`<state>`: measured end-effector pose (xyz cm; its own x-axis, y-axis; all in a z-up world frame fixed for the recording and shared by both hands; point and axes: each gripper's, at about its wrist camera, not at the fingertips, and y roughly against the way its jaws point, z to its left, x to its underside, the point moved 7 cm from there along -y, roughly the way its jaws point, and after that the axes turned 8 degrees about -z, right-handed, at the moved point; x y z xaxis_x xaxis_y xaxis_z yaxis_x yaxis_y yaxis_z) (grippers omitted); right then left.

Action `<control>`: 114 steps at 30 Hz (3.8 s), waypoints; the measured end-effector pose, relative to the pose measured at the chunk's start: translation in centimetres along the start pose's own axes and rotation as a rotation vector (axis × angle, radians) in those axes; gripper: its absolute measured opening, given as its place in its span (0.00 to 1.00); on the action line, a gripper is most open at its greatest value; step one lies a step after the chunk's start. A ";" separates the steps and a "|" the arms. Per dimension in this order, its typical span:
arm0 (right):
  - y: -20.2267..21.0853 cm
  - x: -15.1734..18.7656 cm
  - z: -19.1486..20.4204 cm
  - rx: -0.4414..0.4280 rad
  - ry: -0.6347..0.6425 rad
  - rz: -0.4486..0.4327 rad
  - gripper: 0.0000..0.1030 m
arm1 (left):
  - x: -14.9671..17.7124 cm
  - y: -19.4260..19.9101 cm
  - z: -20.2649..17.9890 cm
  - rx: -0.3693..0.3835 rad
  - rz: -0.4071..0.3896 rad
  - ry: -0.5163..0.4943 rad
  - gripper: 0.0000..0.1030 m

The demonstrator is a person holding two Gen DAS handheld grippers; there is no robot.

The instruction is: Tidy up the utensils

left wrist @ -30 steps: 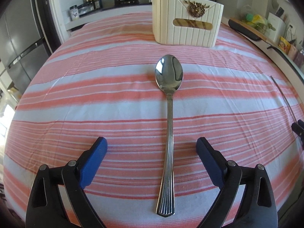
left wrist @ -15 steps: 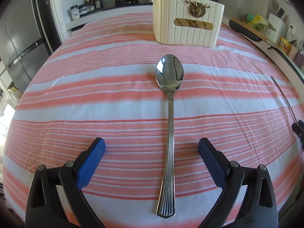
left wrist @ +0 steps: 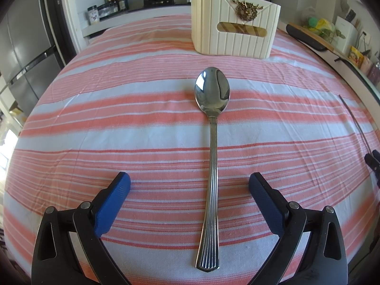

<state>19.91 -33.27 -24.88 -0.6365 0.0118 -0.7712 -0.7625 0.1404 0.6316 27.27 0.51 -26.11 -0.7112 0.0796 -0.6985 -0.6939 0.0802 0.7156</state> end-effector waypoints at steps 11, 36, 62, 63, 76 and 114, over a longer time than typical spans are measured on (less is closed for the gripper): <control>-0.2 -0.4 -0.4 -0.057 0.007 0.052 0.57 | 0.0 0.0 -0.3 0.116 0.062 -0.101 0.99; -8.4 -6.5 -1.2 -0.144 0.122 0.269 0.59 | -6.8 -7.0 -2.1 0.146 0.154 -0.144 0.99; 4.9 -18.1 3.4 -0.303 0.033 -0.093 0.06 | -12.7 8.1 0.2 0.242 -0.240 -0.068 0.40; 5.5 -18.5 3.5 -0.305 0.034 -0.108 0.06 | -13.0 8.5 0.1 0.248 -0.248 -0.061 0.40; 7.6 -23.0 6.0 -0.315 0.048 -0.254 0.06 | -16.3 11.2 1.3 0.290 -0.297 -0.004 0.40; -14.8 -33.4 16.9 -0.428 0.052 -0.027 0.11 | -31.4 -4.8 -2.1 0.200 -0.238 0.030 0.65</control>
<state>54.43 -19.05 -9.83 -0.6125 -0.0376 -0.7896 -0.7512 -0.2832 0.5962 52.66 -4.44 -7.58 -0.5368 0.0062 -0.8437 -0.8072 0.2873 0.5157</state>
